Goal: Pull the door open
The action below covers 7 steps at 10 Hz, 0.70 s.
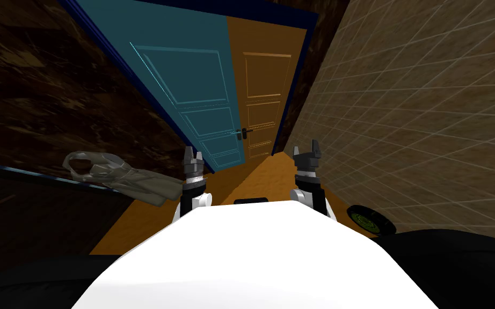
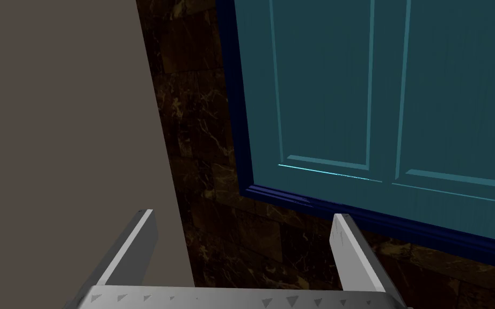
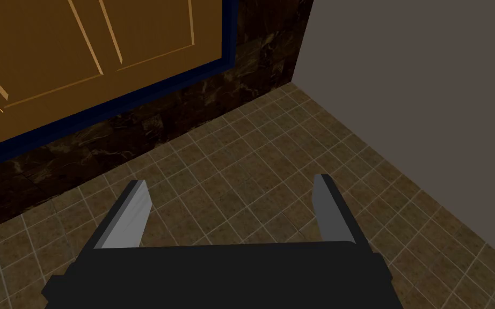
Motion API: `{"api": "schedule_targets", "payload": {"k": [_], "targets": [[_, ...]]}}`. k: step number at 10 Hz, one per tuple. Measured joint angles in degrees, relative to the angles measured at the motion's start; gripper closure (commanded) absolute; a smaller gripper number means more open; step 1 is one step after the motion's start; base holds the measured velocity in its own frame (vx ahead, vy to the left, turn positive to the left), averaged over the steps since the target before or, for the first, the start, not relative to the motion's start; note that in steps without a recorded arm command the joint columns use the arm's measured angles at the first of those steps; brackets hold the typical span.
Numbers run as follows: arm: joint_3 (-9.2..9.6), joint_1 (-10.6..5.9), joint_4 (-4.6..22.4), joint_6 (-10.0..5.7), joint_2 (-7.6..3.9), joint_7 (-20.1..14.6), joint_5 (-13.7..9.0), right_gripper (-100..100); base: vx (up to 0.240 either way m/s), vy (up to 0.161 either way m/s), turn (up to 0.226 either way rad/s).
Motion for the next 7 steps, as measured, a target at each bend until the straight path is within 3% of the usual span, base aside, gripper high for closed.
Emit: {"api": "schedule_targets", "payload": {"k": [4, 7], "targets": [[-0.46, -1.93, 4.38, 0.38, -1.10, -1.31, 1.64, -100, 0.202, 0.013, 0.103], [-0.98, -3.64, 8.00, 0.89, -2.03, -2.52, 2.96, -100, 0.124, 0.020, 0.088]]}}
